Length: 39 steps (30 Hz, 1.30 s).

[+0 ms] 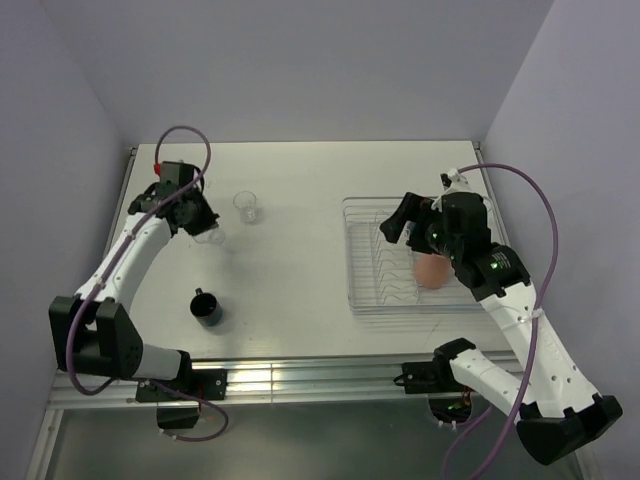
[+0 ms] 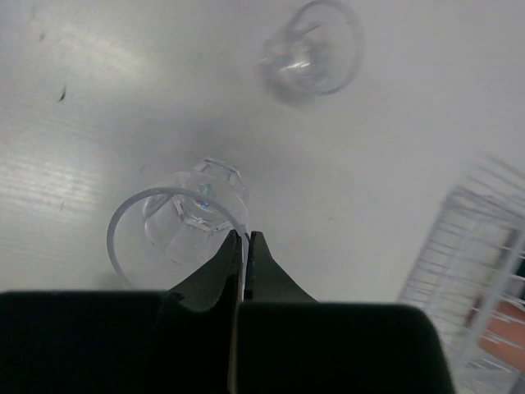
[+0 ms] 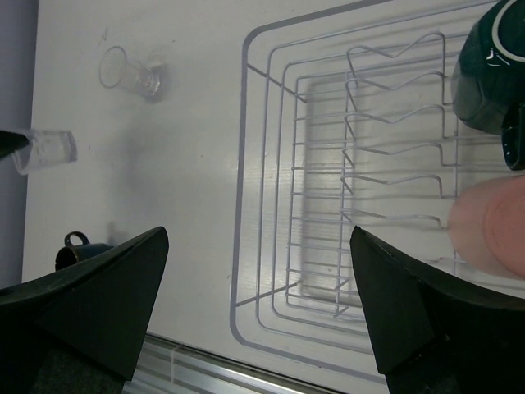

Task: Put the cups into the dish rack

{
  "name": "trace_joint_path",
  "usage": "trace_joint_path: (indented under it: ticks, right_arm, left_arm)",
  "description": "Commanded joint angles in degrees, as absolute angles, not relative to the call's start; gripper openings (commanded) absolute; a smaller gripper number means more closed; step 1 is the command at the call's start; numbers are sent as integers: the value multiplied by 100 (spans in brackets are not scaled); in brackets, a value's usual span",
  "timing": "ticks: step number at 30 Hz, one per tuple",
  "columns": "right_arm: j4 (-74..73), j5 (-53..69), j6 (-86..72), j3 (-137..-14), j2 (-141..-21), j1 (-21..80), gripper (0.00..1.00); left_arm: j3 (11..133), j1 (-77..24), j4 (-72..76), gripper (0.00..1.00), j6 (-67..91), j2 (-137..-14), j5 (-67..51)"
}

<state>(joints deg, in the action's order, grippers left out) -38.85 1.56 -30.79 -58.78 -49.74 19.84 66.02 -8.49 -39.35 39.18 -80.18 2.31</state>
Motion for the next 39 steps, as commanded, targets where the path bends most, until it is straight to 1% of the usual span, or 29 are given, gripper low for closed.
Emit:
trace_joint_path:
  ticks: [1, 5, 8, 11, 12, 13, 16, 17, 18, 19, 20, 24, 26, 27, 29, 39]
  right_arm:
    - [-3472, 386, -3085, -5906, -5053, 2074, 99]
    - [-3358, 466, -3155, -6046, -5185, 2319, 99]
    - [-3068, 702, -3173, -6100, -5238, 2425, 99]
    - [-2314, 1483, -3278, -5977, -5238, 2470, 100]
    - [-1807, 1955, -3322, -5924, -5221, 2496, 100]
    - [-1523, 2177, -3444, -5767, -5195, 2505, 100]
    - [-451, 2855, -3699, -5486, -5194, 2531, 100]
    - [-213, 2970, -3735, -5432, -5212, 2540, 100]
    - [215, 3058, -3840, -5379, -5264, 2549, 100]
    - [402, 3215, -3893, -5309, -5317, 2558, 100]
    - [596, 3286, -3946, -5291, -5352, 2575, 100]
    - [1649, 3507, -4253, -5247, -5659, 2812, 100]
    - [1854, 3446, -4289, -5300, -5783, 3040, 100]
    - [1915, 3384, -4246, -5343, -5914, 3128, 100]
    - [1916, 3235, -4175, -5484, -6142, 3313, 100]
    - [2653, 3050, -4368, -5485, -6697, 3533, 100]
  left_arm:
    - [7452, -879, -4069, 0, 3683, -7427, -474]
    - [7831, -870, -4307, 0, 3578, -7191, -912]
    - [7726, -870, -3764, 0, 3700, -6865, -1878]
    - [7524, -870, -3060, 0, 3997, -6514, -3126]
    - [7358, -861, -2841, 0, 4095, -6469, -3477]
    - [7252, -853, -2595, 0, 4218, -6451, -4220]
    - [6664, -809, -1164, 0, 5016, -6346, -5288]
    - [6514, -809, -299, 0, 5541, -6320, -5778]
    - [6243, -809, 136, 0, 5789, -6337, -6009]
    - [6101, -809, 619, 0, 6358, -6354, -6203]
    - [5978, -809, 1468, 0, 6650, -6363, -6475]
    - [5547, -809, 2755, 0, 7505, -6477, -6644]
    - [5485, -809, 3022, 0, 7804, -6547, -6653]
    - [5397, -817, 3511, 0, 7953, -6574, -6688]
    - [5309, -826, 3901, 0, 8349, -6609, -6706]
    - [5423, -861, 3841, 0, 8271, -6741, -6689]
